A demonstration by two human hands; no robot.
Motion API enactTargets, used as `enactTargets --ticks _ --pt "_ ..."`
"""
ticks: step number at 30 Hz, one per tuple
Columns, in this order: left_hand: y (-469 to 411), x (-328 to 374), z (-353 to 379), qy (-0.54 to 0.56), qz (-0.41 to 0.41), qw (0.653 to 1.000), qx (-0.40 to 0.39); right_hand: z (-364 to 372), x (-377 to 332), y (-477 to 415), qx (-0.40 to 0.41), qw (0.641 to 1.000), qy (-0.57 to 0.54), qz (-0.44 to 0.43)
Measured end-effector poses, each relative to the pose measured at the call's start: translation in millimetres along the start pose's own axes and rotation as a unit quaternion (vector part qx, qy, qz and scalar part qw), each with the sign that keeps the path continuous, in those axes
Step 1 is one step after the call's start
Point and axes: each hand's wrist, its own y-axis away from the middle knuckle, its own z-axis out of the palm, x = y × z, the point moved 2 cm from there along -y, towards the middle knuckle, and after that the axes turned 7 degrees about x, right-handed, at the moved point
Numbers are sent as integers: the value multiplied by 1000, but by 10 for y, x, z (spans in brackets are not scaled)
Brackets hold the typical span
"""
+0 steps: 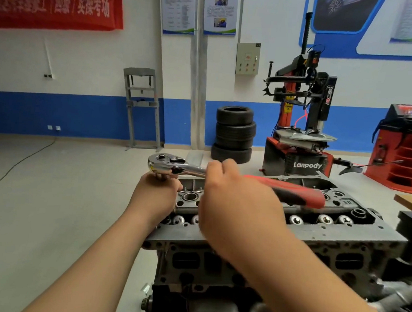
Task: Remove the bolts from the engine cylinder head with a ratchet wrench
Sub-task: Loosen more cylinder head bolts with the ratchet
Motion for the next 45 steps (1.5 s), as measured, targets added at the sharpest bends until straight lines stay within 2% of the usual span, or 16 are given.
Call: enactTargets --ticks 3,7,11,14,16,19,22,25,27,30,33,36,38,40,42,45 --pt "2 -38 -19 75 -20 997 -4 276 157 -384 0 999 -22 43" --pt "-5 -11 -31 130 -16 991 -28 602 84 -853 -59 989 -134 20" --pt "5 17 -38 88 2 995 -35 627 -133 -1153 -164 968 -188 -39" --pt "10 33 -38 37 10 999 -15 611 -178 -1178 -194 963 -184 -41" --pt "5 42 -23 8 13 1000 -5 602 -152 -1146 -186 970 -151 -28" --pt "-28 31 9 14 -2 1000 5 505 -89 -995 -138 990 -25 3" --pt "-37 22 30 15 -3 1000 10 338 -31 -719 -112 989 80 58" --pt "-55 22 37 -24 16 999 28 72 -40 -395 -116 985 127 28" --pt "-66 28 24 -71 45 996 39 -161 -98 -226 -114 989 95 -27" --pt "-30 75 -16 -120 67 990 42 -338 -189 -164 -142 990 15 -20" --pt "-6 94 -22 -151 70 985 39 -285 -210 -337 -142 988 52 -17" --pt "-33 64 9 -94 43 994 42 -80 -102 -585 -83 988 124 -41" --pt "-29 40 11 -58 27 997 43 121 -25 -813 -65 994 79 -38" --pt "2 19 -13 -17 8 999 33 334 -43 -1059 -97 995 -1 -38" --pt "19 7 -36 -5 -7 1000 26 492 -154 -1239 -131 989 -35 -53" --pt "2 3 -53 1 -17 1000 17 647 -286 -1336 -87 990 -68 -93"
